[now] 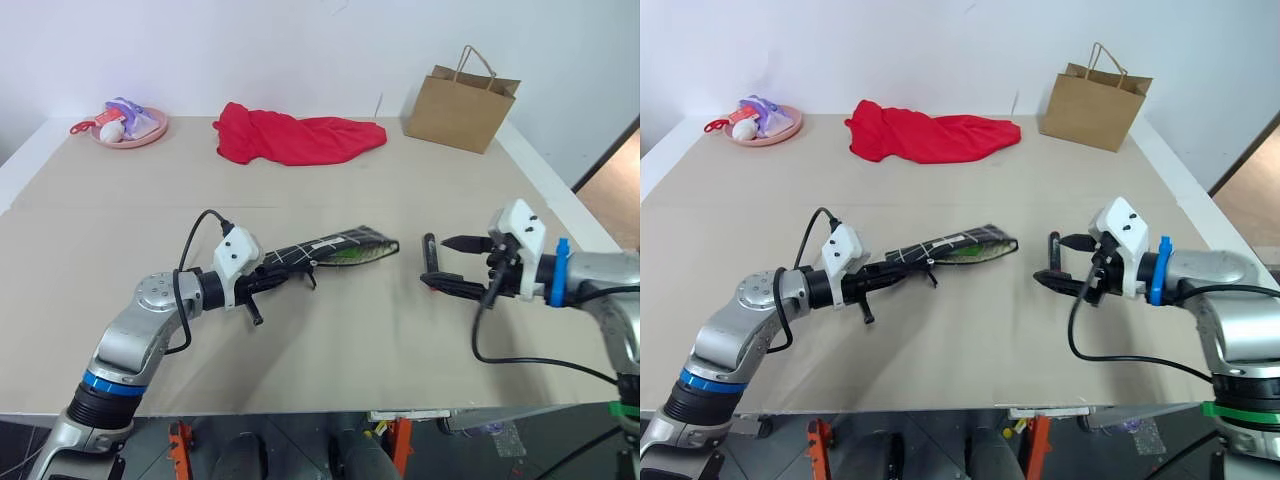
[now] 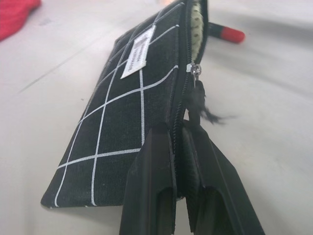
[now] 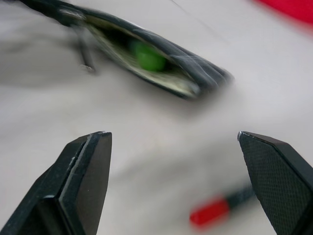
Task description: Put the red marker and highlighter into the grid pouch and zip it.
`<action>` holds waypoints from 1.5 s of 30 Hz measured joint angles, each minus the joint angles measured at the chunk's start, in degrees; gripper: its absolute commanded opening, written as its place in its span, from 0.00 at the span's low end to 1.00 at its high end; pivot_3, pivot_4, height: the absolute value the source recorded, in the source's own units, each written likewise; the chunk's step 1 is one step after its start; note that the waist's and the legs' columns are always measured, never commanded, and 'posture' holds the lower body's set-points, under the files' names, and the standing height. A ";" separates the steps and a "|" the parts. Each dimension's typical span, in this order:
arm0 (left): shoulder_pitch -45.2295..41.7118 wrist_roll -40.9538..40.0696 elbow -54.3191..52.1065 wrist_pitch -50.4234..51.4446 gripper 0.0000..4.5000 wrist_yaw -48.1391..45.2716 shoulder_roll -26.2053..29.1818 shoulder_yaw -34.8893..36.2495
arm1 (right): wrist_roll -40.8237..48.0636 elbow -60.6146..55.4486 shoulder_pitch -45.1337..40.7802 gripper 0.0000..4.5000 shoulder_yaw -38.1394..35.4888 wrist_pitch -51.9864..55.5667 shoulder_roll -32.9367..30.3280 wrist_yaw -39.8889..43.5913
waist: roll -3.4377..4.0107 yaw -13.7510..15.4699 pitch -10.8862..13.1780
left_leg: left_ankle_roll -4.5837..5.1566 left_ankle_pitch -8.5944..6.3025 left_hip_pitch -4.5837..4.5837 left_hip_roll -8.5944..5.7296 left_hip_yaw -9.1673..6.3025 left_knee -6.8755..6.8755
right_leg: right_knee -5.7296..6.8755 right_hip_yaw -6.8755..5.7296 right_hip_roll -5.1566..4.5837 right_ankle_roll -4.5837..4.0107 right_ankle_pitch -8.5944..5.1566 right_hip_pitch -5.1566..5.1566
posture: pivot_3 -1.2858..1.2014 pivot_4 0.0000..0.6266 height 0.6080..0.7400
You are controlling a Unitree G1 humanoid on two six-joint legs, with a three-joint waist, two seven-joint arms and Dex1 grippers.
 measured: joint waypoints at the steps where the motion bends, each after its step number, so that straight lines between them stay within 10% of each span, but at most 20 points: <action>1: 0.02 -0.11 -0.05 0.14 0.00 -0.14 0.22 0.05 | -0.36 0.26 -0.15 0.99 -0.20 0.95 1.13 -2.03 | -0.02 0.00 0.00 | -0.01 0.00 -0.01 0.04 -0.01 0.02 | 0.00 0.00 0.05 0.01 0.00 0.00 | 0.52 0.24 1.00; 10: -1.26 -3.16 -0.72 2.31 0.00 -3.73 3.73 1.83 | -2.56 6.09 -2.59 0.99 -1.21 10.21 12.62 -21.43 | 0.09 0.13 -0.01 | 0.00 0.04 -0.10 0.08 0.01 -0.06 | -0.04 0.05 0.15 -0.20 0.14 -0.10 | 0.52 0.24 1.00; 21: -1.42 -4.23 -0.89 3.36 0.00 -2.61 3.36 1.86 | -5.22 9.01 -2.36 0.13 0.92 4.25 11.32 -22.80 | 0.07 0.07 -0.02 | 0.01 0.04 -0.07 0.13 0.02 -0.08 | -0.04 0.07 0.22 -0.19 0.13 -0.11 | 0.52 0.24 1.00; 35: -1.74 -6.30 -0.81 4.94 0.00 -2.34 2.32 1.92 | 8.93 -13.77 4.19 0.13 -5.26 -11.39 -7.53 8.59 | 0.20 0.67 0.13 | 0.07 -0.10 -0.12 0.13 -0.13 -0.14 | -0.10 -0.05 0.23 0.08 -0.31 -0.04 | 0.52 0.24 1.00; 45: -1.77 -6.46 -0.92 5.20 0.00 -2.31 1.96 1.87 | -1.50 -11.99 9.52 0.13 2.57 -22.59 -15.80 14.32 | 0.26 0.52 0.19 | 0.03 -0.03 -0.05 0.04 0.02 -0.06 | -0.07 0.15 0.16 0.15 -0.15 -0.07 | 0.52 0.24 1.00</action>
